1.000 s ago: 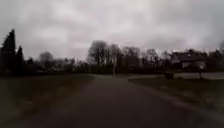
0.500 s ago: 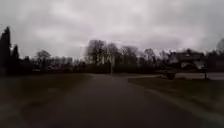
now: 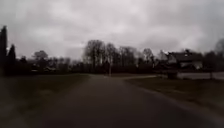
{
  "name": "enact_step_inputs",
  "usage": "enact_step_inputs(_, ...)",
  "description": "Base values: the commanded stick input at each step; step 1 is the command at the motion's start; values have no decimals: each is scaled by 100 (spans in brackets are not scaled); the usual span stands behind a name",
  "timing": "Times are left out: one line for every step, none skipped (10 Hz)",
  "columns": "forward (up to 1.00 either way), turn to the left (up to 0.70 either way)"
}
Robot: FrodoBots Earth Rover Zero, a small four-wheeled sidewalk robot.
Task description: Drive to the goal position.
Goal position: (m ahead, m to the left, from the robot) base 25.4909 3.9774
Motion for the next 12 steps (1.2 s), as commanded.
enact_step_inputs(100,0)
enact_step_inputs(100,0)
enact_step_inputs(100,0)
enact_step_inputs(100,0)
enact_step_inputs(100,0)
enact_step_inputs(100,0)
enact_step_inputs(100,40)
enact_step_inputs(100,40)
enact_step_inputs(100,40)
enact_step_inputs(100,40)
enact_step_inputs(100,37)
enact_step_inputs(100,17)
